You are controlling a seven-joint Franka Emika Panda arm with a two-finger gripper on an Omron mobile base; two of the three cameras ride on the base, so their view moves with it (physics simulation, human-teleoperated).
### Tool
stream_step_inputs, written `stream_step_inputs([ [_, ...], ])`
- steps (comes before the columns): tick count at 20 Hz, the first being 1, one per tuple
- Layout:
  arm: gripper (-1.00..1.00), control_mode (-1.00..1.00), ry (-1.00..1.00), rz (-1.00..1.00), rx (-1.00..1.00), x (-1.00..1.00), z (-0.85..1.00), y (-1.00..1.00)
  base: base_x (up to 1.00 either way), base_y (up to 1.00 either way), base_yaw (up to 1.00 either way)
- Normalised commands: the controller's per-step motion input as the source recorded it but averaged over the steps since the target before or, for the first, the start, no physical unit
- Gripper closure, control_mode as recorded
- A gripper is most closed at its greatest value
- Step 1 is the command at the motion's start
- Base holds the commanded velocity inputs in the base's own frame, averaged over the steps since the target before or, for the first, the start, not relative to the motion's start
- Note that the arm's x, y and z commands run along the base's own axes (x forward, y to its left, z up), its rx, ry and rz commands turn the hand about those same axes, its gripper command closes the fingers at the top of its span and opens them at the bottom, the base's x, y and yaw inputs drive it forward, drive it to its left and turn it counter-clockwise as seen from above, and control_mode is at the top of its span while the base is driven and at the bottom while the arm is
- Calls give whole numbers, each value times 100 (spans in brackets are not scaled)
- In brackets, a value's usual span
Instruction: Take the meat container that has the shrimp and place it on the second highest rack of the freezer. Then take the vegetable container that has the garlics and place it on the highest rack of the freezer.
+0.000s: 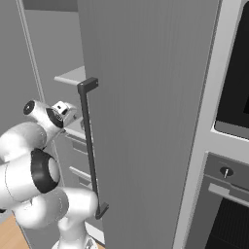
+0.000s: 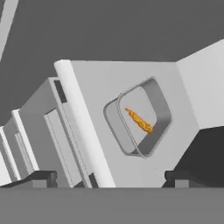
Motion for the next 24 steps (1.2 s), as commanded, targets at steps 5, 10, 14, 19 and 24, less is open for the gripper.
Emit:
stream_step_inputs([
  [5, -100, -100, -2, 2, 0, -100, 100, -8, 0, 0, 0],
  [10, -100, -100, -1, 0, 6, -100, 100, 0, 0, 0, 0],
  [14, -100, -100, 0, -5, 10, -100, 99, 0, 0, 0, 0],
  [19, -100, -100, 0, -29, 16, -99, 63, 0, 0, 0, 0],
  [24, -100, -100, 0, -18, 15, -68, 36, -2, 0, 0, 0],
])
